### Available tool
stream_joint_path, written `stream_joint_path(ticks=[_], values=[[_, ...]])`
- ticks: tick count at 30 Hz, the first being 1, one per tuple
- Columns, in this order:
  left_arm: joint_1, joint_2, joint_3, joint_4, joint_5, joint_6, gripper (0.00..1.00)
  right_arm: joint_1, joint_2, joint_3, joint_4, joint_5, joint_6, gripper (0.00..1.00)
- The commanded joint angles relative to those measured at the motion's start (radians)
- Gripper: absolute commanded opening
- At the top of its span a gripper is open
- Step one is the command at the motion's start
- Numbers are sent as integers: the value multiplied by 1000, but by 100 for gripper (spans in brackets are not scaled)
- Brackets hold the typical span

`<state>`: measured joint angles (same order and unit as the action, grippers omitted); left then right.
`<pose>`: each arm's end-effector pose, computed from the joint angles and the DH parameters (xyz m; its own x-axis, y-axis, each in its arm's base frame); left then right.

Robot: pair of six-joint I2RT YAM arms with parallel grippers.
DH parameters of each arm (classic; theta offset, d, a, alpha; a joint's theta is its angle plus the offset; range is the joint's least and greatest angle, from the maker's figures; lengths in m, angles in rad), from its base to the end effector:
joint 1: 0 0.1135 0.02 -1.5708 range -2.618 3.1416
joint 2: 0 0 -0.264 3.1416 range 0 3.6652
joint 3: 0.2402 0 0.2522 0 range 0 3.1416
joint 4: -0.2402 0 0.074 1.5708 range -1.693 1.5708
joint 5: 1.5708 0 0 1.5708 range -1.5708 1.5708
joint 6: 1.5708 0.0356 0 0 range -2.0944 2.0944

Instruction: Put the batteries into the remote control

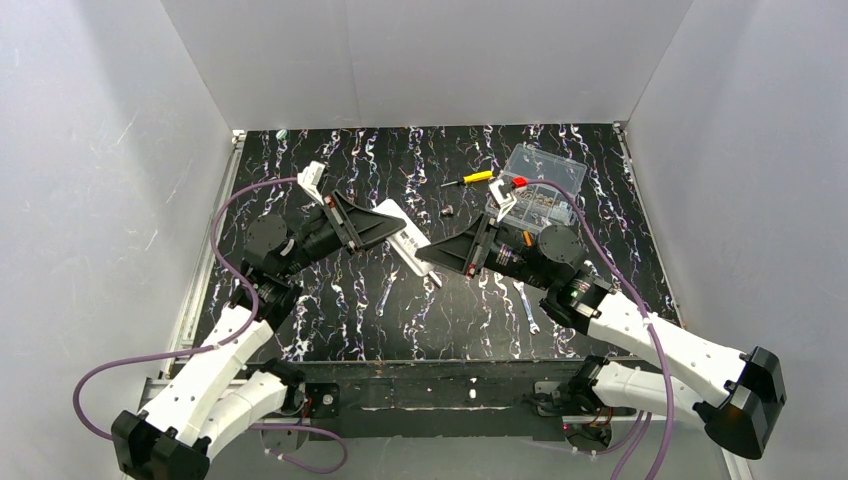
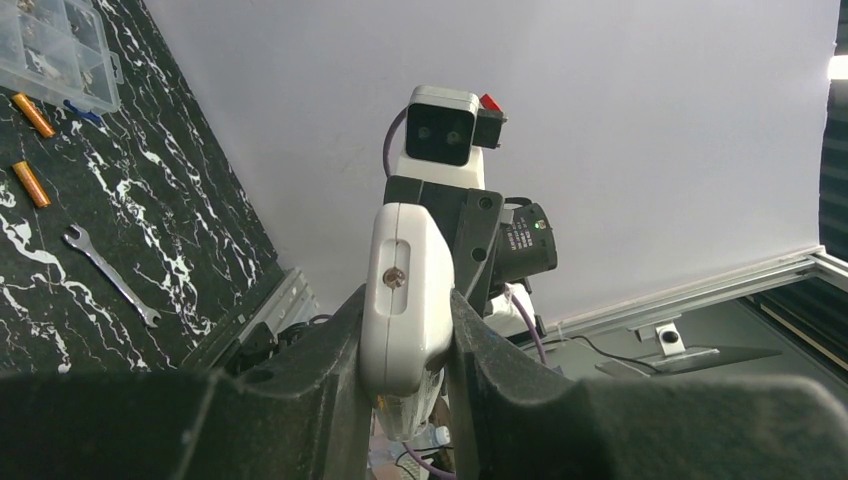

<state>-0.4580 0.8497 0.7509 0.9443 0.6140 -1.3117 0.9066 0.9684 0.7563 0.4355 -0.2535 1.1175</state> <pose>0.1378 -0.0908 0.4245 -0.5087 -0.6301 -0.5867 0.8292 -0.1753 -0.5308 0.1337 0.1853 0.3621 -0.7610 0.4397 -0.4770 -0.5226 0.0202 0.8523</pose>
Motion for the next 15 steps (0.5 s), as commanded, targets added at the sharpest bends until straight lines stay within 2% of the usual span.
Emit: stream_joint_path(ticks=[1,5,9,15], values=[[-7,-47,32,37,55,12,0,-14,-4,31,-40,17,-107,31],[-5,-50,28,44,59,14,0,-13,-20,31,-47,6,-142,40],[-5,-46,48,32,97,31,0,-14,-54,40,-57,-28,-237,58],[-5,-70,96,-74,160,110,0,-14,-121,101,-213,-43,-480,63]])
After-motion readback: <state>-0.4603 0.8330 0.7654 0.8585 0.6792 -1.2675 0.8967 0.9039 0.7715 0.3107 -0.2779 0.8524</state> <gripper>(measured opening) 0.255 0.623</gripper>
